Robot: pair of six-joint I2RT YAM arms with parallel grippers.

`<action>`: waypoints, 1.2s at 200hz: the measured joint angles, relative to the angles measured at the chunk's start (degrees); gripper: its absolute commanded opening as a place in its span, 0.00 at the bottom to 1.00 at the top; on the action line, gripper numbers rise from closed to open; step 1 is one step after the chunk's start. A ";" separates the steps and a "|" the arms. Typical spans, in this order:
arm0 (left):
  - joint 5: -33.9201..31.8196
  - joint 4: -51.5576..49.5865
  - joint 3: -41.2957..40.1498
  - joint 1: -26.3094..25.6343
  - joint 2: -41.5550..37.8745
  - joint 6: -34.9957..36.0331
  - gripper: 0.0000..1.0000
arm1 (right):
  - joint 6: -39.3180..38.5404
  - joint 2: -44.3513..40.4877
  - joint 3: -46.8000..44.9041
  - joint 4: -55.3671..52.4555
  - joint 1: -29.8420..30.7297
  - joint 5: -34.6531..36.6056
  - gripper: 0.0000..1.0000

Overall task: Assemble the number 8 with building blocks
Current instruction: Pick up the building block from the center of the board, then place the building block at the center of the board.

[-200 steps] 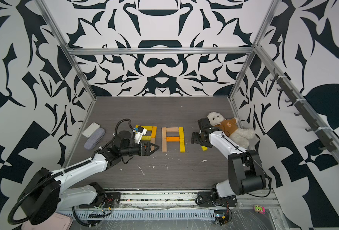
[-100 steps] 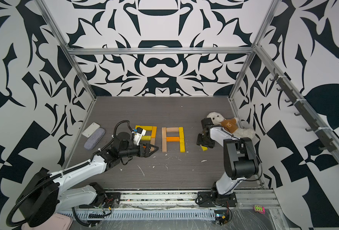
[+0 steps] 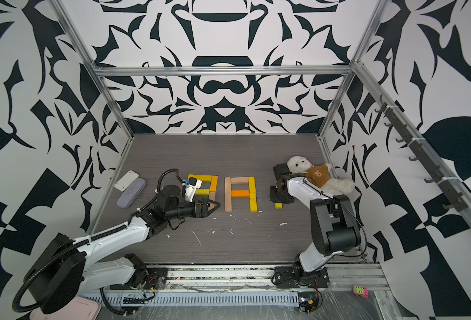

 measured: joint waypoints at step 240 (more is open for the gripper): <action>4.17 -21.75 0.42 17.18 -17.40 4.59 0.99 | 0.72 6.16 -0.66 5.25 49.46 2.38 0.59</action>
